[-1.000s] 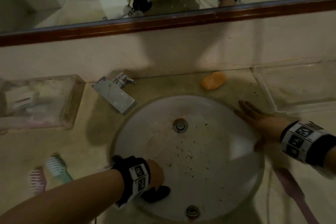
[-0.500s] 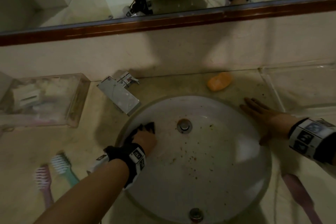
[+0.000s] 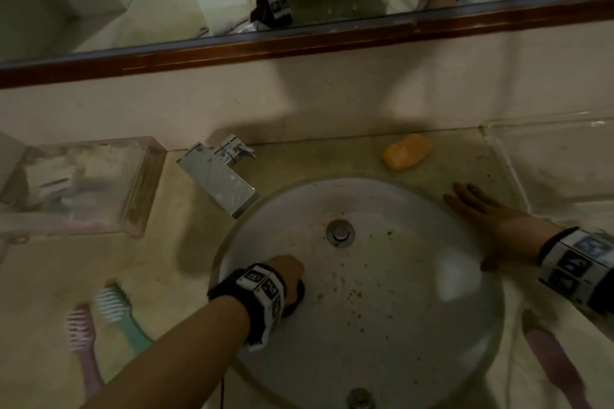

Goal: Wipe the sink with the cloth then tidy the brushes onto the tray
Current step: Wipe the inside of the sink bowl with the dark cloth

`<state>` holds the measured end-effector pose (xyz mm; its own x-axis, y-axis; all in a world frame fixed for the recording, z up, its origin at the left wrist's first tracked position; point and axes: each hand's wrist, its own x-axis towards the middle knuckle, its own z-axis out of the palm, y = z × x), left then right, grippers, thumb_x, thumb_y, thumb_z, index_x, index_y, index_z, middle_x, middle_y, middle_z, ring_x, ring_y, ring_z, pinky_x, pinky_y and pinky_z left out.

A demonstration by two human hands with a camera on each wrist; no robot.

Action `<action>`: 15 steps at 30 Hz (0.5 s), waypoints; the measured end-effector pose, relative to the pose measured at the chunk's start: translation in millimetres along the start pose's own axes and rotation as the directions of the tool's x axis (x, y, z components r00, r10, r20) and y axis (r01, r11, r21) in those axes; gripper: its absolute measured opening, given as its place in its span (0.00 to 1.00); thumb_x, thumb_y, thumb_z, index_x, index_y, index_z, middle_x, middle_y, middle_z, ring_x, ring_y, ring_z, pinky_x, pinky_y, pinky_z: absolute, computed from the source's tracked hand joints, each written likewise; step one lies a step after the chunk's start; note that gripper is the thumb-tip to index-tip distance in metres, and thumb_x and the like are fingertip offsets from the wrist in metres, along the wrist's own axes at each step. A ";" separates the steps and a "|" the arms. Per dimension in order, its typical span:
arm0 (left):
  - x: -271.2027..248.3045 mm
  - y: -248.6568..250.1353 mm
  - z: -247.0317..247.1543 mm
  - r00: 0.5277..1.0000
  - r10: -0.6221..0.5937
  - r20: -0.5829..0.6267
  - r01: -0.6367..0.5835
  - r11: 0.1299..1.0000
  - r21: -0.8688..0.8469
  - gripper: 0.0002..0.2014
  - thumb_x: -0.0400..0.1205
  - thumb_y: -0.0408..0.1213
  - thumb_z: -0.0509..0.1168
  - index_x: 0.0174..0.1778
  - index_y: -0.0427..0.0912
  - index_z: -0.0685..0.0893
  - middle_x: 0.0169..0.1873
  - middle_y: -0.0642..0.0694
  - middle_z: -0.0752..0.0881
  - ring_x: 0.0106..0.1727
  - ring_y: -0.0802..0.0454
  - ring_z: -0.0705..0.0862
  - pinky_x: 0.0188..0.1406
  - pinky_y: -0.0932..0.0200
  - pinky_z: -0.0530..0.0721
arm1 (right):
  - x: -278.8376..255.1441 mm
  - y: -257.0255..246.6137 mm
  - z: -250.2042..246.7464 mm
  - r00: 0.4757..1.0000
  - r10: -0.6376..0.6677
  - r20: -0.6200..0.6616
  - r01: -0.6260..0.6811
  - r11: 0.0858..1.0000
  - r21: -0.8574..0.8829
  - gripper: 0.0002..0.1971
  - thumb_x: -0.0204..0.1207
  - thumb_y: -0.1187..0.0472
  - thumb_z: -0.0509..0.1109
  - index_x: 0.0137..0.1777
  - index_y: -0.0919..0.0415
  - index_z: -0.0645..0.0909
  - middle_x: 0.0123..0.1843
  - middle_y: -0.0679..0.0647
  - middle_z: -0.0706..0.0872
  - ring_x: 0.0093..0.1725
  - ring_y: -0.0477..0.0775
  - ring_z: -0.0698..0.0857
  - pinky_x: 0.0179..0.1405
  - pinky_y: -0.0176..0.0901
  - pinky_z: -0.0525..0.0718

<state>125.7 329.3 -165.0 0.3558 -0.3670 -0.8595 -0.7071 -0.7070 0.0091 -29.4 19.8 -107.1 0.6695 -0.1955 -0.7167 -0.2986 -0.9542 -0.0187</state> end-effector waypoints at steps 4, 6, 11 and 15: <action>16.4 -15.5 -23.7 0.951 -0.205 -0.232 0.214 0.977 0.015 0.19 0.88 0.31 0.50 0.74 0.30 0.70 0.74 0.34 0.73 0.75 0.37 0.73 0.78 0.46 0.70 | 0.5 -0.8 -0.6 1.000 -0.009 0.006 0.009 1.000 0.015 0.63 0.66 0.51 0.79 0.81 0.54 0.26 0.76 0.46 0.21 0.84 0.56 0.31 0.84 0.48 0.50; 23.7 -18.6 -19.5 0.944 -0.247 -0.218 0.244 0.969 -0.040 0.18 0.89 0.31 0.48 0.73 0.31 0.71 0.74 0.35 0.73 0.75 0.38 0.73 0.78 0.46 0.70 | 1.1 -0.5 -0.3 1.000 -0.010 -0.003 0.010 1.000 0.003 0.63 0.66 0.50 0.79 0.81 0.54 0.26 0.77 0.47 0.21 0.84 0.57 0.32 0.85 0.49 0.50; 18.0 1.1 1.8 0.979 -0.189 -0.075 0.178 0.975 -0.133 0.23 0.90 0.40 0.45 0.79 0.32 0.63 0.79 0.38 0.69 0.78 0.43 0.71 0.78 0.54 0.66 | 3.4 0.3 2.5 1.000 0.005 -0.022 -0.006 1.000 -0.013 0.63 0.66 0.48 0.79 0.82 0.53 0.27 0.83 0.53 0.25 0.84 0.56 0.32 0.85 0.50 0.53; -1.7 19.1 13.5 0.999 -0.017 -0.033 0.008 0.966 -0.259 0.21 0.87 0.42 0.54 0.71 0.31 0.76 0.68 0.35 0.80 0.69 0.42 0.80 0.72 0.53 0.75 | 1.5 -1.2 1.7 0.999 -0.003 -0.047 0.002 1.000 -0.024 0.63 0.67 0.48 0.78 0.81 0.54 0.27 0.83 0.54 0.26 0.84 0.56 0.33 0.84 0.48 0.52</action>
<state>103.4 324.5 -170.2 0.3877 -0.3742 -0.8424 -0.5216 -0.8426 0.1342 -29.1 21.1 -109.4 0.7016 -0.2026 -0.6831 -0.2807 -0.9598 -0.0037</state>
